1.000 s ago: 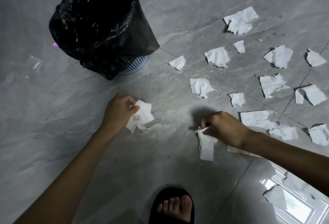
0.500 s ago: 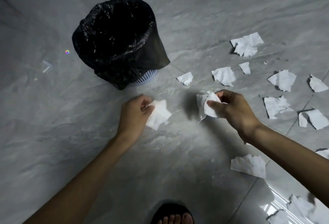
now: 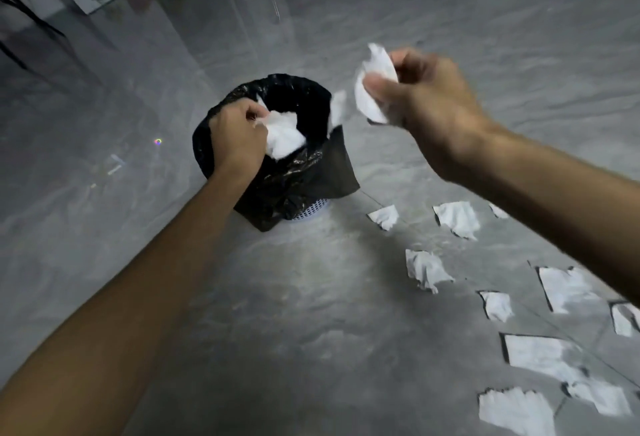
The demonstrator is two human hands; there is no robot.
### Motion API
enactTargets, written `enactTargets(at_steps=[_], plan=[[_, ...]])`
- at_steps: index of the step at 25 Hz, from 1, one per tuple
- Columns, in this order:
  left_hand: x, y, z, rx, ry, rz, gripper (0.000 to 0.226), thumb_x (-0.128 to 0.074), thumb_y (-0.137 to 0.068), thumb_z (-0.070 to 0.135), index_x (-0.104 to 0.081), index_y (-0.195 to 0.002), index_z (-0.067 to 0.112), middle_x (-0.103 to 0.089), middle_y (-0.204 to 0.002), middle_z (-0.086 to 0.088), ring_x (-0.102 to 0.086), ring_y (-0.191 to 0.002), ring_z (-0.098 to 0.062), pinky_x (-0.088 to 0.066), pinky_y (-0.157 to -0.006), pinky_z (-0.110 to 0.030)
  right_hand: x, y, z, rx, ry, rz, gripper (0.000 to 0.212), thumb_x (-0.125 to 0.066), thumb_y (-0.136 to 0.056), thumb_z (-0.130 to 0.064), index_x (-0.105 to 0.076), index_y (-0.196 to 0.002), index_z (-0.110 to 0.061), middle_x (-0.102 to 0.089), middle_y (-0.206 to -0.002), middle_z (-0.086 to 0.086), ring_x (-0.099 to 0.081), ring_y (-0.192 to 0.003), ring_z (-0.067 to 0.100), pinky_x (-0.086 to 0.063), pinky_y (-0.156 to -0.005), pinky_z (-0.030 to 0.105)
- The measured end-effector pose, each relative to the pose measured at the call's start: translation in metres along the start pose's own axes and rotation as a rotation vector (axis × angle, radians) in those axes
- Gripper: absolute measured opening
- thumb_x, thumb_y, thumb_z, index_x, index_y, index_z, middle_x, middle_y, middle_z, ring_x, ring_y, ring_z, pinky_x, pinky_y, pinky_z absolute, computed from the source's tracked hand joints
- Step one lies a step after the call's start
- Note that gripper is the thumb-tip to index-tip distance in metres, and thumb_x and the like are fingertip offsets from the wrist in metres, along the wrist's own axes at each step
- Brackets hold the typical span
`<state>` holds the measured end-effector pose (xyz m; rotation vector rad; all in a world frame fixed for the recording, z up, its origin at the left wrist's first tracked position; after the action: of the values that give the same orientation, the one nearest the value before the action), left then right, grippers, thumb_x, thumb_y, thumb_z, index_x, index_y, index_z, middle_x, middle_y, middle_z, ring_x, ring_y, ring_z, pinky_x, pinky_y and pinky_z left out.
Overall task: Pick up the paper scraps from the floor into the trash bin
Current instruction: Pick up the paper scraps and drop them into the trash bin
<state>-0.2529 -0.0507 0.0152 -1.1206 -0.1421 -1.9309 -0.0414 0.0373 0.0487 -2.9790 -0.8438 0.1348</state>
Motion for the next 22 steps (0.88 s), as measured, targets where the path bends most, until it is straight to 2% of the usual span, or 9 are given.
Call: enactTargets(at_steps=[2, 4, 7, 10, 12, 14, 17, 20, 22], plan=[[-0.003, 0.000, -0.014, 0.000, -0.064, -0.055, 0.036, -0.058, -0.080, -0.002, -0.068, -0.111, 0.013, -0.065, -0.121, -0.008, -0.060, -0.104, -0.018, -0.036, -0.077, -0.010, -0.026, -0.032, -0.009, 0.010, -0.034, -0.010, 0.015, -0.063, -0.087, -0.002, -0.061, -0.078, -0.014, -0.062, -0.078, 0.007, -0.059, -0.073, 0.018, -0.054, -0.074, 0.035], [0.005, 0.006, -0.022, -0.032, -0.031, 0.016, 0.042, -0.055, -0.075, -0.004, -0.064, -0.112, 0.014, -0.054, -0.129, -0.008, -0.053, -0.115, -0.023, -0.039, -0.091, -0.021, -0.053, -0.057, -0.004, -0.012, -0.001, 0.029, 0.017, -0.063, -0.084, -0.001, -0.059, -0.074, -0.014, -0.062, -0.075, 0.006, -0.059, -0.073, 0.019, -0.054, -0.074, 0.037], [0.022, 0.025, -0.023, -0.012, 0.102, 0.165, 0.043, -0.050, -0.072, -0.005, -0.060, -0.108, 0.015, -0.050, -0.124, -0.008, -0.051, -0.112, -0.024, -0.040, -0.089, -0.024, -0.083, -0.077, 0.022, -0.121, 0.211, -0.012, 0.018, -0.066, -0.082, -0.005, -0.056, -0.071, -0.015, -0.062, -0.080, 0.008, -0.059, -0.078, 0.021, -0.049, -0.074, 0.035], [0.023, 0.048, -0.008, -0.101, 0.180, 0.168, 0.039, -0.049, -0.070, -0.008, -0.061, -0.102, 0.011, -0.051, -0.117, -0.010, -0.053, -0.107, -0.026, -0.045, -0.089, -0.030, -0.086, -0.074, 0.044, -0.247, 0.262, -0.151, 0.014, -0.068, -0.085, -0.010, -0.056, -0.080, -0.013, -0.058, -0.086, 0.009, -0.061, -0.084, 0.024, -0.057, -0.085, 0.039], [0.015, 0.065, 0.010, -0.287, 0.121, 0.182, 0.037, -0.048, -0.068, -0.013, -0.063, -0.097, 0.006, -0.052, -0.112, -0.013, -0.053, -0.102, -0.026, -0.045, -0.085, -0.030, -0.062, -0.065, 0.048, -0.159, 0.226, -0.086, 0.009, -0.065, -0.086, -0.011, -0.060, -0.093, -0.013, -0.059, -0.084, 0.006, -0.060, -0.076, 0.018, -0.058, -0.073, 0.033], [0.000, 0.080, 0.029, -0.466, 0.083, 0.163, 0.034, -0.048, -0.069, -0.017, -0.064, -0.092, 0.003, -0.054, -0.108, -0.014, -0.054, -0.095, -0.025, -0.045, -0.078, -0.030, -0.020, -0.042, 0.060, -0.022, 0.303, -0.026, 0.006, -0.061, -0.088, -0.014, -0.065, -0.091, -0.011, -0.063, -0.077, 0.002, -0.060, -0.064, 0.012, -0.052, -0.058, 0.025], [-0.042, 0.100, 0.049, -0.595, 0.133, -0.091, 0.027, -0.051, -0.074, -0.010, -0.063, -0.092, 0.007, -0.057, -0.106, -0.009, -0.058, -0.089, -0.023, -0.049, -0.075, -0.038, 0.051, 0.016, 0.124, -0.039, 0.724, -0.129, 0.010, -0.065, -0.086, -0.020, -0.069, -0.088, -0.012, -0.067, -0.079, 0.001, -0.067, -0.072, 0.014, -0.047, -0.065, 0.023], [-0.101, 0.121, 0.049, -0.555, 0.067, -0.515, 0.030, -0.059, -0.078, 0.000, -0.062, -0.104, 0.013, -0.060, -0.111, -0.004, -0.061, -0.091, -0.026, -0.050, -0.081, -0.041, 0.081, 0.088, 0.203, -0.259, 1.135, -0.421, 0.049, -0.069, -0.083, -0.030, -0.058, -0.130, -0.024, -0.059, -0.127, 0.009, -0.057, -0.117, 0.028, -0.047, -0.091, 0.030], [-0.143, 0.127, 0.041, -0.500, -0.049, -0.652, 0.034, -0.061, -0.081, 0.005, -0.060, -0.114, 0.014, -0.059, -0.121, -0.005, -0.060, -0.103, -0.027, -0.048, -0.089, -0.042, 0.084, 0.112, 0.232, -0.209, 1.156, -0.433, 0.052, -0.064, -0.085, -0.031, -0.052, -0.136, -0.029, -0.048, -0.140, 0.004, -0.048, -0.126, 0.027, -0.047, -0.097, 0.032]])
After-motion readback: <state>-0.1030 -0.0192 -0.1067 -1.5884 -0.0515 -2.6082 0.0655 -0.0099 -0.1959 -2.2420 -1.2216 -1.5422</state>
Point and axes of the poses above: each hand's wrist, its own y-axis away from the middle knuckle, its own x-axis out of the back of the hand, z = x × y, the point moved 3 cm from there along -y, towards the middle knuckle
